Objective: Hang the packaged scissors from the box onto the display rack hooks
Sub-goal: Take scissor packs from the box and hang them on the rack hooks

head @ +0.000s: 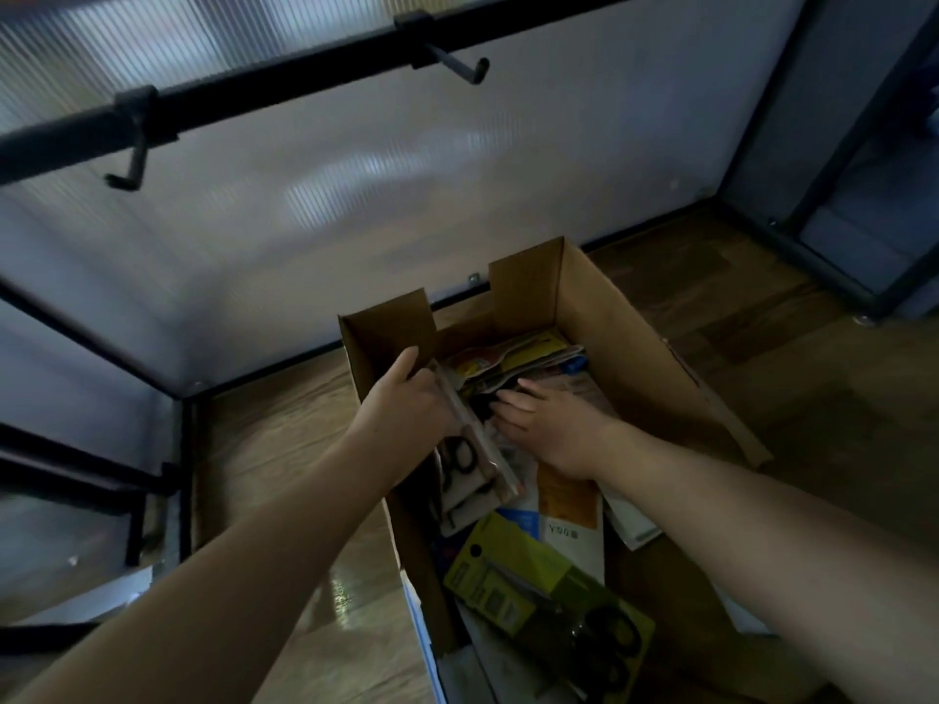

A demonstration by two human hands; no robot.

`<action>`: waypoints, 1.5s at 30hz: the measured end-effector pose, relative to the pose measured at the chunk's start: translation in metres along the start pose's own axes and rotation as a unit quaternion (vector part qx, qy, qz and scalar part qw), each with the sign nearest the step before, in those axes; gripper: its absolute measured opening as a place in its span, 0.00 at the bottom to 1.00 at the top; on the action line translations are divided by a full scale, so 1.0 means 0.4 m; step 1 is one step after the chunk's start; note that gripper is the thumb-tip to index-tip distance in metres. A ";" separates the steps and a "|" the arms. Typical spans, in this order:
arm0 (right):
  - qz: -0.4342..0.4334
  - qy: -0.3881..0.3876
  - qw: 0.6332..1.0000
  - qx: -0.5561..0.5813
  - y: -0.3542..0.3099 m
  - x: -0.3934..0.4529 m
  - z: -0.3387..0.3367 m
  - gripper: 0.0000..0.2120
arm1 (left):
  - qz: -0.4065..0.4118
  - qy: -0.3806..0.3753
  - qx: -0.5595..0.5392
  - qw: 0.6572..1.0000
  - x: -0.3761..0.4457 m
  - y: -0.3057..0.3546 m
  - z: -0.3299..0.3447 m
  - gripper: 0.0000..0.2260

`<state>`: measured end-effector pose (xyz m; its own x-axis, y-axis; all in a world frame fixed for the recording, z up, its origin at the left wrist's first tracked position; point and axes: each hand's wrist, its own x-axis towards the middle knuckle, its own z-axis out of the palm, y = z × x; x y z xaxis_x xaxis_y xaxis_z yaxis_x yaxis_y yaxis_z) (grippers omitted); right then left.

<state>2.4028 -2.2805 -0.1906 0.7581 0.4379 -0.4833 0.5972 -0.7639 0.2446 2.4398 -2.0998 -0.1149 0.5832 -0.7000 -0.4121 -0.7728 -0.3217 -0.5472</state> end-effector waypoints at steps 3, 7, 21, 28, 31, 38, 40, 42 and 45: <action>0.010 0.002 1.000 0.024 -0.001 0.008 -0.008 0.26 | -0.029 0.046 -0.026 0.998 -0.023 -0.021 0.005 0.12; 0.054 -0.022 0.998 0.020 0.028 0.000 0.007 0.29 | -0.069 0.136 -0.070 0.986 -0.058 -0.044 0.044 0.10; 0.213 -0.135 0.955 0.154 0.032 -0.054 0.107 0.32 | -0.137 0.226 -0.154 0.952 -0.062 -0.029 0.025 0.15; 0.270 -0.187 0.930 0.164 0.021 -0.033 0.082 0.21 | -0.159 0.203 -0.147 0.955 -0.065 -0.030 0.030 0.13; 0.302 -0.174 0.913 0.212 0.022 -0.043 0.062 0.20 | -0.160 0.204 -0.150 0.954 -0.062 -0.028 0.038 0.13; 0.367 -0.120 0.876 0.290 0.063 -0.100 0.027 0.14 | -0.161 0.146 -0.172 0.961 -0.056 -0.012 -0.025 0.10; 0.391 -0.080 0.866 0.301 0.070 -0.120 0.010 0.13 | -0.168 0.155 -0.183 0.956 -0.055 -0.013 -0.047 0.09; 0.404 -0.025 0.855 0.323 0.074 -0.134 -0.011 0.13 | -0.187 0.179 -0.198 0.945 -0.056 -0.022 -0.072 0.06; 0.396 0.047 0.830 0.391 0.080 -0.154 -0.049 0.13 | -0.227 0.214 -0.232 0.921 -0.059 -0.042 -0.109 0.05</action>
<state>2.3804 -2.3228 -0.1364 0.8705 -0.3412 -0.3547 -0.4227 -0.8875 -0.1837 2.4281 -2.1056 -0.0645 0.7972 -0.5814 0.1628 -0.5551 -0.8119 -0.1808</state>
